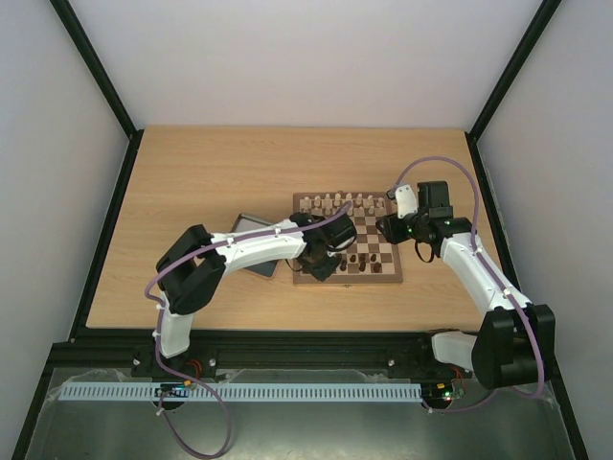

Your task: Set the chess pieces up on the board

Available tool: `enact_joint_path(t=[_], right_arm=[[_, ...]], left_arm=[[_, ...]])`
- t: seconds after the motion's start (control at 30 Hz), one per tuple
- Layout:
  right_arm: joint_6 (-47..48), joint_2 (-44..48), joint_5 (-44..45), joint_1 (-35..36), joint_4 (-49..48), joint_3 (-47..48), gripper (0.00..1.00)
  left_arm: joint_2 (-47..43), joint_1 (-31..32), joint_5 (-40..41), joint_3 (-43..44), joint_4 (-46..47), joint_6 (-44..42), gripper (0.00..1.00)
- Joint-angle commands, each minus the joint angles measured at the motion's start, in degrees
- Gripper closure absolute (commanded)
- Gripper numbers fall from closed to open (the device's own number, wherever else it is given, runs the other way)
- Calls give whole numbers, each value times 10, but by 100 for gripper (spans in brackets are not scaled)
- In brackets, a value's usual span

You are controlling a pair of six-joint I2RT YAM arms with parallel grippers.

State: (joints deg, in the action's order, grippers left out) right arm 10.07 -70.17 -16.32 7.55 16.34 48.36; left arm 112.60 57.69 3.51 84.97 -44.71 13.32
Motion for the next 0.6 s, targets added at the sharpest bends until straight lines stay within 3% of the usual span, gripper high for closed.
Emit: enact_joint_path(t=[0.0, 0.27, 0.33, 0.47, 0.53, 0.57], right_arm=[[4, -1, -13, -2, 9, 4, 57], [5, -1, -16, -1, 10, 4, 56], [5, -1, -17, -2, 8, 4, 56], [7, -3, -22, -2, 10, 3, 56], [8, -4, -24, -2, 10, 3, 56], [8, -4, -24, -2, 11, 3, 56]], left_arm=[[-18, 4, 1, 28, -27, 4, 70], [-112, -17, 52, -10, -32, 22, 63], [-143, -49, 64, -40, -24, 29, 63], [-190, -148, 75, -114, -6, 51, 77], [-207, -209, 84, -152, 7, 68, 76], [-212, -236, 88, -168, 11, 75, 71]])
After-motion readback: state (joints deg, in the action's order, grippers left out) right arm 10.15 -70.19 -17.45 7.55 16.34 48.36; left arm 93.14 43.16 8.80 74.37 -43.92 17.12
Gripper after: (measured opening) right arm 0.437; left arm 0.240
